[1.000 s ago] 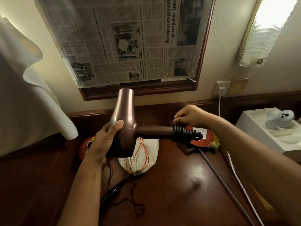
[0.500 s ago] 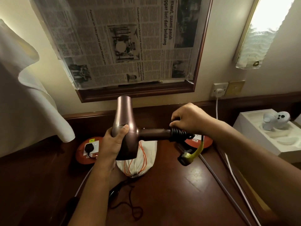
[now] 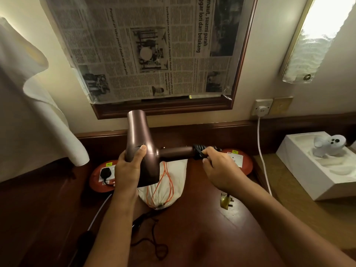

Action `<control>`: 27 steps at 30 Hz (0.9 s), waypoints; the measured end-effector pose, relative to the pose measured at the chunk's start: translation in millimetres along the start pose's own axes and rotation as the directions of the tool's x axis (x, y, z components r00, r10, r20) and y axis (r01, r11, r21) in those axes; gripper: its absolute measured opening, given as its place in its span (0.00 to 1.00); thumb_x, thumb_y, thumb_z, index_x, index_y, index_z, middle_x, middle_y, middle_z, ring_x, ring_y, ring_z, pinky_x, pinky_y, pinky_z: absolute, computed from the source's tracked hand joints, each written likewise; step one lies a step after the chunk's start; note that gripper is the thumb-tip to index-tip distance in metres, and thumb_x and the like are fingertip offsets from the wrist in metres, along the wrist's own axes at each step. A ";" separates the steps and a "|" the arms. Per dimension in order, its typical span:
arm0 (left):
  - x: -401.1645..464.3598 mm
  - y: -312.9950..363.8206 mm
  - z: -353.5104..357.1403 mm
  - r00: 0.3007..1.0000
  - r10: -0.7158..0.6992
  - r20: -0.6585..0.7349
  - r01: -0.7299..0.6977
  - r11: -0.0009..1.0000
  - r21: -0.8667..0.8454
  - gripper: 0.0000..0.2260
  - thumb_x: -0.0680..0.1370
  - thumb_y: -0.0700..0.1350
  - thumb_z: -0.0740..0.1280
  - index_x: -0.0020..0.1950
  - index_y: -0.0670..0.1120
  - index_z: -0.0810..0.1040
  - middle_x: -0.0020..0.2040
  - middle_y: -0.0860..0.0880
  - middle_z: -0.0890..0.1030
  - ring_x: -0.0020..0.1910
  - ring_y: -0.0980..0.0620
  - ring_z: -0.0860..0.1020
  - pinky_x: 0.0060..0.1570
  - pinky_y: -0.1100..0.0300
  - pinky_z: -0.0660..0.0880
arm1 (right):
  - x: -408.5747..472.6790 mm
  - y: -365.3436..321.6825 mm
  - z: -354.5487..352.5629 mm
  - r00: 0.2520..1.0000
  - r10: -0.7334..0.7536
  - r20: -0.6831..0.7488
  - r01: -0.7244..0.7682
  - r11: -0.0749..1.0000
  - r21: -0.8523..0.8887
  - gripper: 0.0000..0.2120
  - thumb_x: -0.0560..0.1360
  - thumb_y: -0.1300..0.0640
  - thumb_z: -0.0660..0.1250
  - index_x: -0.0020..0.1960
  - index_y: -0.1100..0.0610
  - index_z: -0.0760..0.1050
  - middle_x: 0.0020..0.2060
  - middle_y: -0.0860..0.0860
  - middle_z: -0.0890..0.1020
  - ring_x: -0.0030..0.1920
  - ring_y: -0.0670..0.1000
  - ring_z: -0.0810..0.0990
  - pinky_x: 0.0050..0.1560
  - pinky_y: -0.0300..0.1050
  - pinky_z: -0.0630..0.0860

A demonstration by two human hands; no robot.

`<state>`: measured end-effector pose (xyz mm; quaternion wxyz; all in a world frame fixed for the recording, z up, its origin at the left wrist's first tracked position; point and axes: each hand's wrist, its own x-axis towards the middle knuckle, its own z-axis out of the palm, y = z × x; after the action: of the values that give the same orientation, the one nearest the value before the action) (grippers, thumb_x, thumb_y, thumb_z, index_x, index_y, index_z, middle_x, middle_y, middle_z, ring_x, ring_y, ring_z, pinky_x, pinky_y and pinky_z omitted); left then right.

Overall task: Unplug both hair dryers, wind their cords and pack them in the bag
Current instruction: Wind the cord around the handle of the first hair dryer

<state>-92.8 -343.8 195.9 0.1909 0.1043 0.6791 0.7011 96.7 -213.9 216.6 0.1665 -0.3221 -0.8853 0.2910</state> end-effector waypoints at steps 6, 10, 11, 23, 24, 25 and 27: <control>0.2 2.9 -0.9 0.999 -0.010 -0.033 0.009 1.000 -0.028 0.29 0.70 0.55 0.73 0.68 0.46 0.72 0.58 0.45 0.79 0.54 0.46 0.79 0.56 0.47 0.77 | -11.2 3.8 24.4 0.992 0.064 -0.108 -0.034 0.965 0.259 0.16 0.80 0.51 0.59 0.39 0.60 0.72 0.29 0.51 0.73 0.29 0.48 0.68 0.31 0.47 0.66; 0.0 2.7 -0.4 0.999 -0.016 -0.029 0.014 0.999 -0.049 0.27 0.71 0.54 0.73 0.67 0.46 0.72 0.58 0.45 0.79 0.52 0.47 0.80 0.49 0.53 0.78 | -13.3 5.9 35.8 0.986 0.147 -0.076 -0.093 0.872 0.480 0.18 0.80 0.49 0.59 0.34 0.57 0.71 0.25 0.46 0.70 0.27 0.47 0.67 0.31 0.46 0.65; 0.1 1.7 -0.7 0.999 -0.018 -0.030 0.016 0.999 -0.049 0.27 0.71 0.54 0.72 0.68 0.46 0.72 0.57 0.45 0.79 0.52 0.47 0.80 0.48 0.54 0.78 | -14.2 6.3 36.3 0.986 0.151 -0.068 -0.097 0.859 0.503 0.18 0.80 0.49 0.59 0.34 0.57 0.71 0.24 0.46 0.69 0.26 0.46 0.66 0.31 0.46 0.64; 9.8 5.2 -6.9 0.997 -0.065 -0.043 0.060 0.991 -0.120 0.27 0.71 0.57 0.72 0.66 0.47 0.73 0.56 0.46 0.80 0.54 0.45 0.80 0.55 0.46 0.78 | -26.5 3.5 44.6 0.985 0.131 0.112 -0.172 0.690 0.703 0.21 0.79 0.47 0.56 0.38 0.61 0.74 0.23 0.53 0.70 0.22 0.49 0.66 0.24 0.41 0.65; 10.2 5.9 -7.5 0.997 -0.066 -0.038 0.061 0.991 -0.122 0.27 0.71 0.57 0.72 0.66 0.47 0.74 0.56 0.46 0.80 0.53 0.45 0.80 0.56 0.46 0.77 | -27.7 4.8 46.8 0.982 0.140 0.124 -0.186 0.663 0.725 0.22 0.79 0.45 0.56 0.36 0.61 0.74 0.22 0.52 0.68 0.22 0.48 0.64 0.24 0.40 0.62; 10.4 6.3 -7.6 0.998 -0.062 -0.033 0.058 0.991 -0.120 0.27 0.71 0.57 0.72 0.66 0.47 0.74 0.56 0.46 0.81 0.54 0.45 0.80 0.56 0.45 0.77 | -28.2 6.0 49.2 0.981 0.140 0.135 -0.194 0.639 0.744 0.22 0.79 0.46 0.56 0.35 0.60 0.73 0.22 0.51 0.66 0.22 0.48 0.61 0.24 0.41 0.59; 9.6 7.2 -7.2 0.998 -0.059 -0.025 0.055 0.991 -0.122 0.27 0.71 0.57 0.72 0.66 0.47 0.74 0.57 0.46 0.80 0.53 0.46 0.80 0.56 0.46 0.77 | -29.2 8.0 53.7 0.980 0.117 0.161 -0.199 0.608 0.768 0.20 0.81 0.49 0.54 0.38 0.60 0.73 0.24 0.50 0.65 0.24 0.48 0.60 0.26 0.42 0.57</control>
<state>-105.3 -346.5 201.5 0.2072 0.0633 0.6407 0.7366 96.1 -250.2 166.8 0.2213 -0.2805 -0.6462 0.6744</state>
